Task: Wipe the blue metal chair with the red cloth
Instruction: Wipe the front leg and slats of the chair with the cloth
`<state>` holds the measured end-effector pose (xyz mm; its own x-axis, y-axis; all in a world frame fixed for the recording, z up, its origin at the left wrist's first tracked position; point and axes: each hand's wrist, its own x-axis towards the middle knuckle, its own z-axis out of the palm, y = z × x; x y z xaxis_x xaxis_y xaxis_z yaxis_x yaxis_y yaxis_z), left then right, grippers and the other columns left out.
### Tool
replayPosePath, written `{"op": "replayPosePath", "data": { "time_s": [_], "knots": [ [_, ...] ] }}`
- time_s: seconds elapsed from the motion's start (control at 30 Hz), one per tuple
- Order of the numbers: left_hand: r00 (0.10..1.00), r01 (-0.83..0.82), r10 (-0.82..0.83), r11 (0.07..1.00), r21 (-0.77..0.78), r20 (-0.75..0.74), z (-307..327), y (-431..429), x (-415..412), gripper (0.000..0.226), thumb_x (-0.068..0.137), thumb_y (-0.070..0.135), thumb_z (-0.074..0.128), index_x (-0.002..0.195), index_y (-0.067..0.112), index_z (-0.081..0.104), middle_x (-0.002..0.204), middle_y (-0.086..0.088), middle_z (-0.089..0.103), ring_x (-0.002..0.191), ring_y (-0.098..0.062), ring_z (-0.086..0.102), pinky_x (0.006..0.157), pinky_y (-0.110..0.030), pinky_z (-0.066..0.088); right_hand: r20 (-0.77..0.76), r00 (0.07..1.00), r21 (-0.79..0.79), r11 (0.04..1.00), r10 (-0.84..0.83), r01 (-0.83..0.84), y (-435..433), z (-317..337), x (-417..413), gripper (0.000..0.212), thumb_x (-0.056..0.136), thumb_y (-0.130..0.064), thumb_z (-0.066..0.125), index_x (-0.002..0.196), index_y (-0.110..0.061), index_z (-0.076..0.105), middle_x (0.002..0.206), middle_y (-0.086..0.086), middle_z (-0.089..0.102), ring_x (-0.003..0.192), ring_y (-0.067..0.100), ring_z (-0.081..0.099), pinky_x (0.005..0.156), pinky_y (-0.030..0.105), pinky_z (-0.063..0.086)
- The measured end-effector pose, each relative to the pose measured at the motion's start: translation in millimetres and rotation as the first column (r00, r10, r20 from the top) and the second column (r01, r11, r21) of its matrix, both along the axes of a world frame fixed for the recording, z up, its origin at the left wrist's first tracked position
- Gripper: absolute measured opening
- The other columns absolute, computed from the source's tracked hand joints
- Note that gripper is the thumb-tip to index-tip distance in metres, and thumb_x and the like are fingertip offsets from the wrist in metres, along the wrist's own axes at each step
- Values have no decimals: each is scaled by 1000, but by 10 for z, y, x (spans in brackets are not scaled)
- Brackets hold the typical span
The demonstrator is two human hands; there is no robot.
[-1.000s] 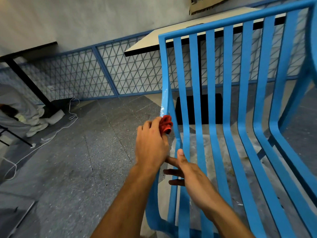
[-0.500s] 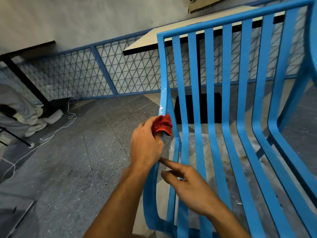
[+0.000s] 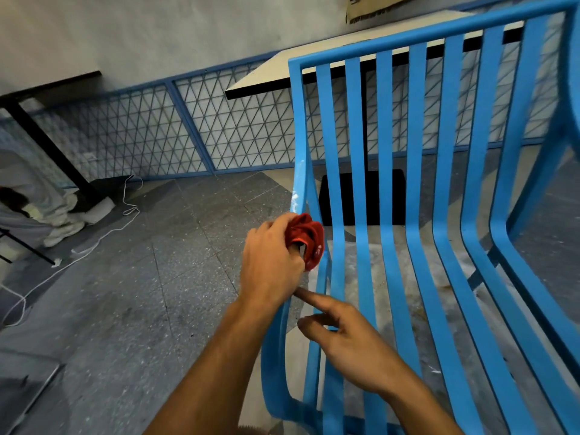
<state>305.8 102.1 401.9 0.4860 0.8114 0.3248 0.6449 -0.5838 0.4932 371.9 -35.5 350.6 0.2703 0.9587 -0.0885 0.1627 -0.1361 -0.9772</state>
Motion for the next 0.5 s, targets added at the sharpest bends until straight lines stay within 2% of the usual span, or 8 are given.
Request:
{"op": "replayPosePath", "data": {
  "time_s": [0.07,0.13,0.17,0.23,0.3,0.37,0.43,0.5],
  "knots": [
    [999,49,-49,998,-26,-3,50,56,-13,50,92,13,69,137,33,61,123,7,69,114,-14,61,101,-32,50,-2,1000,2,1000,-1,1,-4,10,11,50,99,-31,58,143,-52,49,139,-35,52,114,-17,56,90,12,43],
    [990,98,-75,975,-198,124,158,133,-66,46,93,12,70,133,34,64,114,15,71,102,0,65,92,-22,52,-5,1000,3,1000,-3,3,-15,9,22,48,99,-30,58,141,-53,51,136,-35,53,112,-19,56,86,10,44],
    [977,111,-52,954,-280,208,207,177,-106,44,94,11,70,130,35,65,109,18,72,97,1,66,88,-23,53,-6,1000,2,1000,-7,7,-18,6,26,46,100,-30,58,139,-54,52,135,-34,53,111,-20,55,84,10,44],
    [948,92,19,939,-331,317,253,272,-193,42,93,7,70,125,35,68,102,14,75,92,-5,71,83,-30,58,0,1000,8,1000,-29,29,-22,10,30,42,100,-30,58,135,-54,56,133,-32,55,109,-19,55,84,9,43],
    [956,67,28,948,-310,292,239,316,-238,45,92,0,68,121,35,67,102,11,75,92,-11,72,79,-32,60,10,997,16,997,-74,74,-11,2,47,37,100,-30,58,131,-51,60,131,-27,60,105,-14,58,83,9,42],
    [978,94,-27,943,-319,207,194,267,-206,46,92,-3,64,121,33,66,110,9,73,100,-12,71,82,-32,60,7,993,21,993,-119,119,0,-10,81,34,101,-29,58,128,-47,63,119,-21,63,91,-14,60,72,6,43],
    [982,129,-76,936,-327,171,131,176,-138,38,93,6,63,121,32,67,117,10,71,108,-9,66,96,-32,57,-5,989,21,989,-147,147,-7,-14,111,31,101,-28,58,127,-44,64,106,-21,63,80,-16,61,66,6,45],
    [979,101,-37,941,-322,199,93,87,-52,27,92,28,67,118,35,67,116,10,68,108,-8,64,100,-34,55,4,987,13,987,-161,161,-10,-29,133,30,101,-30,57,126,-46,63,114,-24,63,89,-14,62,70,9,49]
  ]
}}
